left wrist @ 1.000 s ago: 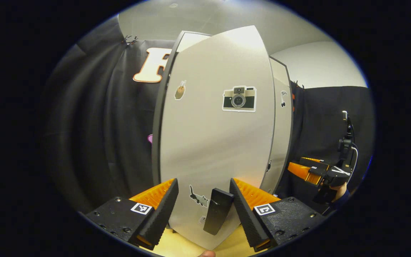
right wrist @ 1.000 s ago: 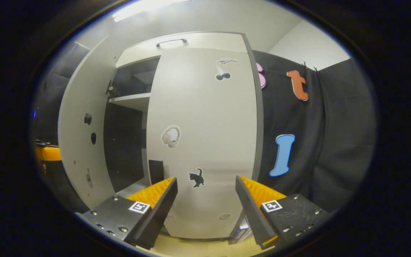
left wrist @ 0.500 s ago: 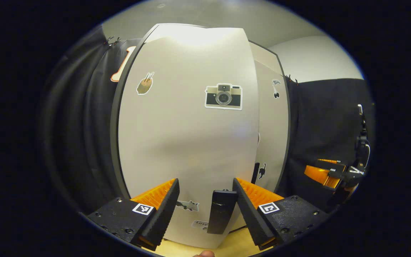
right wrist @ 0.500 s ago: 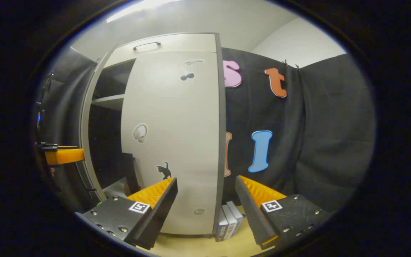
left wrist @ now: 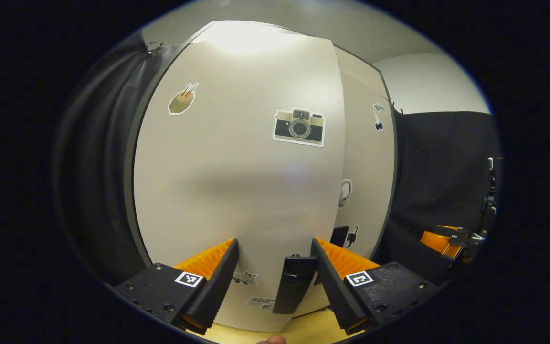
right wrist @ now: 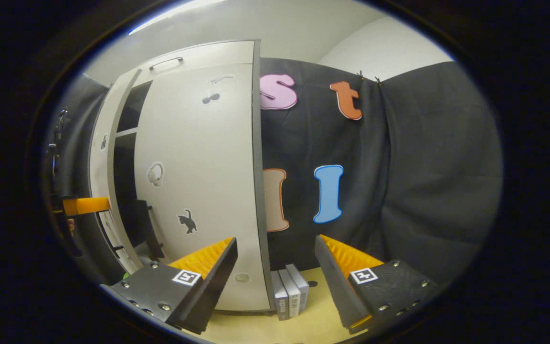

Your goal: Grab one shoe with the right hand and put it into the shoe cabinet, grab the other shoe with the left hand and put it into the shoe cabinet; then close the right door with the right hand and the left door with the left hand.

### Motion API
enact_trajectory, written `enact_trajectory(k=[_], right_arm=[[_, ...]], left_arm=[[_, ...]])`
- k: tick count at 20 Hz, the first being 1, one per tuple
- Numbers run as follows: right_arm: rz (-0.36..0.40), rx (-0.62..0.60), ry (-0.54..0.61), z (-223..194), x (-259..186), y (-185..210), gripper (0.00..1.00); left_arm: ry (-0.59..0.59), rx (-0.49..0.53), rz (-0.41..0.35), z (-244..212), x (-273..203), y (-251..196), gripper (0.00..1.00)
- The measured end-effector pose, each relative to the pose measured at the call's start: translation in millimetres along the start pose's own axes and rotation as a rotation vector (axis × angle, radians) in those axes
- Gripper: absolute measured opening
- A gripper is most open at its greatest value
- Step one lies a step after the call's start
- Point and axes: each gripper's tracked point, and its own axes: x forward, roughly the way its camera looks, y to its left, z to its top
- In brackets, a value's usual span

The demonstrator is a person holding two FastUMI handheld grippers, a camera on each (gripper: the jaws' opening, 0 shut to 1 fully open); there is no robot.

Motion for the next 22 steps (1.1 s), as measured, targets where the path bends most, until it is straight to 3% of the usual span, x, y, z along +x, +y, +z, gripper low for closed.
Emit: enact_trajectory(k=[18,22], right_arm=[[-0.005,0.006,0.02,-1.5,18.5,-39.0,0.98],[-0.002,0.002,0.023,-4.3,18.6,-39.7,0.98]], left_arm=[[0.006,0.008,0.02,-7.3,13.9,-6.6,0.93],[0.012,-0.015,0.017,-9.8,16.9,-6.3,0.89]])
